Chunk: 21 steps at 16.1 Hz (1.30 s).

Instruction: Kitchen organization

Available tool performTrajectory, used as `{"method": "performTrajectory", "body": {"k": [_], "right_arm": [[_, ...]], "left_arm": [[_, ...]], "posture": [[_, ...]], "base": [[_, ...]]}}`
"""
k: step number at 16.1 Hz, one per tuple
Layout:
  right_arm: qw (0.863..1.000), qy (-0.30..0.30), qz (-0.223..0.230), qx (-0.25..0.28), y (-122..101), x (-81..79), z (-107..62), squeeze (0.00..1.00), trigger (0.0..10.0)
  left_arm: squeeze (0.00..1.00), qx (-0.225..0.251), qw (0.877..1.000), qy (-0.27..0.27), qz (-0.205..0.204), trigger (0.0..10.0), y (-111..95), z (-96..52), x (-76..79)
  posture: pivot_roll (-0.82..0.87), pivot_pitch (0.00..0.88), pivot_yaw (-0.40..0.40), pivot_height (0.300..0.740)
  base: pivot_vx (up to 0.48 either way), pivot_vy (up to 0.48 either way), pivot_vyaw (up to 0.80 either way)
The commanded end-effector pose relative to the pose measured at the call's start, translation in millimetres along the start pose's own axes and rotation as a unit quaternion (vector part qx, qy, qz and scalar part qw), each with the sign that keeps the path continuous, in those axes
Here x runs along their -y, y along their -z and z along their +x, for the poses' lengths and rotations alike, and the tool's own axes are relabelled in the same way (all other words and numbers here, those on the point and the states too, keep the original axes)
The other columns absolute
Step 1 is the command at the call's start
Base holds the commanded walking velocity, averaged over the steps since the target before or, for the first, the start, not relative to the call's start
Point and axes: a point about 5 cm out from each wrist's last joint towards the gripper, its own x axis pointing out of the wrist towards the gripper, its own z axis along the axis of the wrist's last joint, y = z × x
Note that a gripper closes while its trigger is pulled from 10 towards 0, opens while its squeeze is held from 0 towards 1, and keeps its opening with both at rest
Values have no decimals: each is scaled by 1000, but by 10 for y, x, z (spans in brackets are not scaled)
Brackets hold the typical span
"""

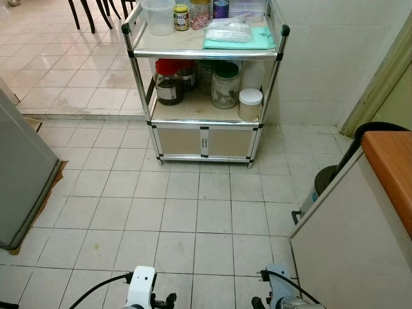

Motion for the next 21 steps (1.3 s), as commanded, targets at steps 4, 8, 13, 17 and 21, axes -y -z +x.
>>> {"method": "performTrajectory", "body": {"k": [4, 8, 13, 17, 21], "right_arm": [[995, 13, -92, 48, -69, 37, -6, 0, 10000], [996, 24, -78, 39, 15, 143, -18, 0, 10000], [998, 31, -46, 34, -47, 209, -28, 0, 10000], [998, 31, -46, 34, -47, 209, -28, 0, 10000], [998, 31, -46, 34, -47, 209, -28, 0, 10000]], "left_arm": [[0, -87, 992, -61, 73, 10000, -71, 150, 117], [0, -104, 992, -46, 61, 10000, 53, 150, 249], [0, -88, 992, -69, 50, 10000, -55, 167, 205], [0, -88, 992, -69, 50, 10000, -55, 167, 205], [0, -88, 992, -69, 50, 10000, -55, 167, 205]], "posture": [[-84, 40, 79, 740], [-100, 60, 51, 740], [-67, 42, 21, 740], [-67, 42, 21, 740], [-67, 42, 21, 740]], "base": [[0, 0, 0], [0, 0, 0], [0, 0, 0], [0, 0, 0], [0, 0, 0]]}}
